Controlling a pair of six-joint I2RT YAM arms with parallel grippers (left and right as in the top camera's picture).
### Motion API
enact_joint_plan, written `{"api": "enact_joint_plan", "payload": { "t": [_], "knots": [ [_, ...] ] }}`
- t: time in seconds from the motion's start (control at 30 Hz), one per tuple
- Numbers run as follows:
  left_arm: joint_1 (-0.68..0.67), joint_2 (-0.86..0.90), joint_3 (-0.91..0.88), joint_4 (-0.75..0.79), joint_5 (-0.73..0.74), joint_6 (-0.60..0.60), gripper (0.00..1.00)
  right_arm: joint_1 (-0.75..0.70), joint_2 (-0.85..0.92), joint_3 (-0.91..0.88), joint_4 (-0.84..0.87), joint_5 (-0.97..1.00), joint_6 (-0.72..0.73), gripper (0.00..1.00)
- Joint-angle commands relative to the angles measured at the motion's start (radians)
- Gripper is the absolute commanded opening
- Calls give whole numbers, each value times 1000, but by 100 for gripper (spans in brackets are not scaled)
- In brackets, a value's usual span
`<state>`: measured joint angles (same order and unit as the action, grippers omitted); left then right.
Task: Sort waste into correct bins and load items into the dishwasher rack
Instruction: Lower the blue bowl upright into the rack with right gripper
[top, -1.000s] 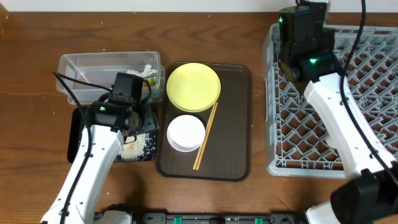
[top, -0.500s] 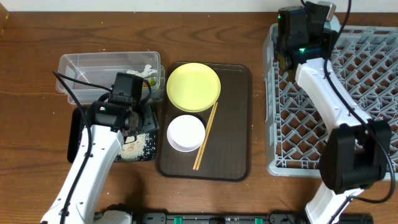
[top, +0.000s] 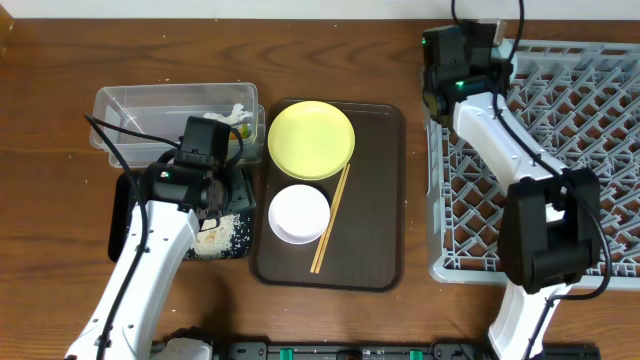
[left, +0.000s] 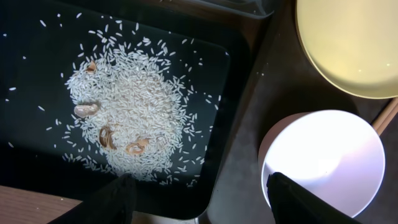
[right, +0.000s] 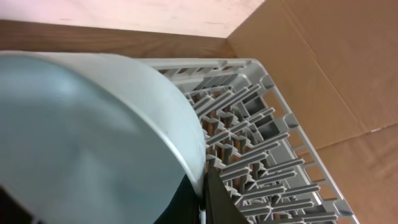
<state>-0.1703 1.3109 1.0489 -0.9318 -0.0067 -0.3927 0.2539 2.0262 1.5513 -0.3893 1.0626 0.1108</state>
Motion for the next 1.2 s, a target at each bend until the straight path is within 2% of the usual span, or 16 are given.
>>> {"api": "enact_joint_plan", "payload": {
  "t": [0.0,0.37,0.57,0.83,0.93,1.07,1.17],
  "knots": [
    [4,-3,1,-2,-5,-6,70,19,6,5,-34,-67,9,1],
    [4,-3,1,-2,-5,-6,70,53,5,5,-215,-135,122,3],
    [4,-3,1,-2,-5,-6,70,73,-3,5,-325,-149,197,31],
    [4,-3,1,-3,-6,-5,71,74,-134,5,-392,-274,179,55],
    [4,-3,1,-2,-7,-6,71,74,-219,5,-371,-428,112,59],
    [37,-4,1,-10,-37,-42,71,75,-292,5,-356,-780,26,62],
    [105,-4,1,-22,-39,-59,71,75,-300,5,-364,-1056,14,63]
  ]
}}
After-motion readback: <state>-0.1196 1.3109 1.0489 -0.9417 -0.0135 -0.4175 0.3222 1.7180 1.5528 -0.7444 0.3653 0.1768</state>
